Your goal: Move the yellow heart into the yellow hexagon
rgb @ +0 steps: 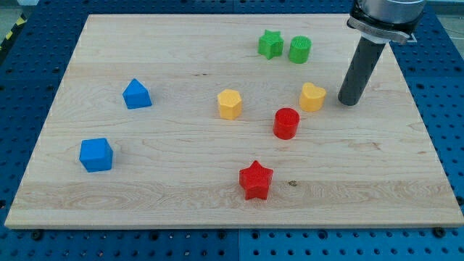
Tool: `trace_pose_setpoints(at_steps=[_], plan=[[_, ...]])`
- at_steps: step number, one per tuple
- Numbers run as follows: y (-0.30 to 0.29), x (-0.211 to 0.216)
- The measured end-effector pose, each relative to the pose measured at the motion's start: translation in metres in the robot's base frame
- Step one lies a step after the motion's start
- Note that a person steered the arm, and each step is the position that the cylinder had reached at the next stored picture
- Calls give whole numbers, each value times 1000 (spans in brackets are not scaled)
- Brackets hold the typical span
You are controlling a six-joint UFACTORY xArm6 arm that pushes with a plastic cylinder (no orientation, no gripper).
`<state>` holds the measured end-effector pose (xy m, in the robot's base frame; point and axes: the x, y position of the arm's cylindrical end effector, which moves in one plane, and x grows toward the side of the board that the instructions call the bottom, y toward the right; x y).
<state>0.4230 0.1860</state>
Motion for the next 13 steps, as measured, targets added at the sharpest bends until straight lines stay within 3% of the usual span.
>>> trace_pose_setpoints(at_steps=[13], plan=[[-106, 0]])
